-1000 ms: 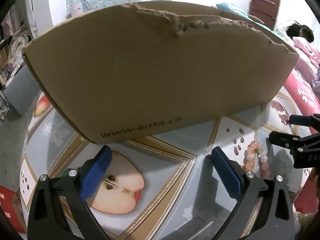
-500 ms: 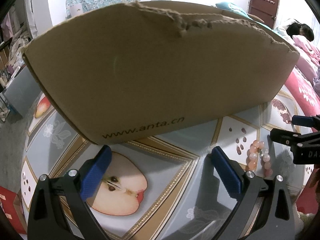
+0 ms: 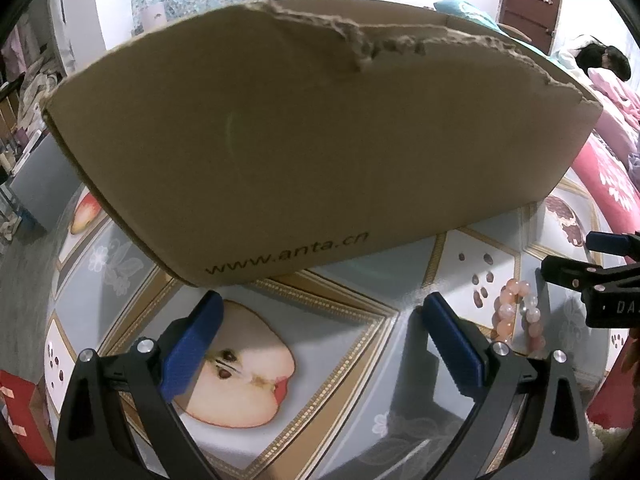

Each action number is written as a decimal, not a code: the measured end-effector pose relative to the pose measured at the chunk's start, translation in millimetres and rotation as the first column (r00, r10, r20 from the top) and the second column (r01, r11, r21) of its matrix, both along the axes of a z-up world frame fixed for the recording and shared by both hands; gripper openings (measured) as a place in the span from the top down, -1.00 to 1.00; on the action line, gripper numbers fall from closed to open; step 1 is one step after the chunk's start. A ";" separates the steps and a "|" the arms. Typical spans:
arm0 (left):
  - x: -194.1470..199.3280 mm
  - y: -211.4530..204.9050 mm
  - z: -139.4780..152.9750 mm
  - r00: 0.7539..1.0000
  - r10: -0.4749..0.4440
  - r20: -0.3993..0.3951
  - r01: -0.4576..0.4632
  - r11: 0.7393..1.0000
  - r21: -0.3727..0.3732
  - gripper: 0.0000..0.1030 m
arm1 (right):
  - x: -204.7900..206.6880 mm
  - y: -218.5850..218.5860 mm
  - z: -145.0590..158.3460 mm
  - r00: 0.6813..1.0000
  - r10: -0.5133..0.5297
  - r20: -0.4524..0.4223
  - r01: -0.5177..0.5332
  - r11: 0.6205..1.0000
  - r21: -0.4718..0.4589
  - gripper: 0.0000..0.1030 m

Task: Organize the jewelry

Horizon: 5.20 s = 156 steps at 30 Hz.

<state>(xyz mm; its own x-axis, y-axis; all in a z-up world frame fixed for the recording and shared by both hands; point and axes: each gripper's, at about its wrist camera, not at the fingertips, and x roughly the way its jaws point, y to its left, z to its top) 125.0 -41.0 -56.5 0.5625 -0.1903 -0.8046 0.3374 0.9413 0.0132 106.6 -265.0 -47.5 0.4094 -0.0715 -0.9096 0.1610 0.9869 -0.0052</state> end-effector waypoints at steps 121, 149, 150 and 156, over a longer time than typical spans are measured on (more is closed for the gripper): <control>-7.9 -1.3 184.6 0.905 -0.324 0.275 0.394 0.883 -0.256 0.82 | 43.9 49.2 155.8 0.749 0.530 0.399 -0.637 0.742 0.210 0.86; 83.2 16.5 113.6 0.972 -0.220 -0.083 0.183 0.928 -0.323 0.76 | 100.9 52.1 89.4 0.850 0.521 0.070 -0.516 0.801 0.303 0.71; 79.5 20.2 120.8 0.977 -0.209 -0.050 0.182 0.928 -0.325 0.76 | 93.0 48.7 97.1 0.853 0.512 0.100 -0.517 0.804 0.293 0.66; 40.9 65.7 161.5 0.984 -0.057 0.170 0.110 0.940 -0.322 -0.31 | 42.9 -9.2 142.5 0.876 0.341 0.340 -0.427 0.877 0.222 -0.07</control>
<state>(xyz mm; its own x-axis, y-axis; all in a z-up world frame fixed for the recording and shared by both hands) 165.9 24.6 105.1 0.6462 -0.4805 -0.5930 0.4334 0.8705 -0.2332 149.5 -274.2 95.0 0.5920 0.3857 -0.7076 -0.2791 0.9218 0.2690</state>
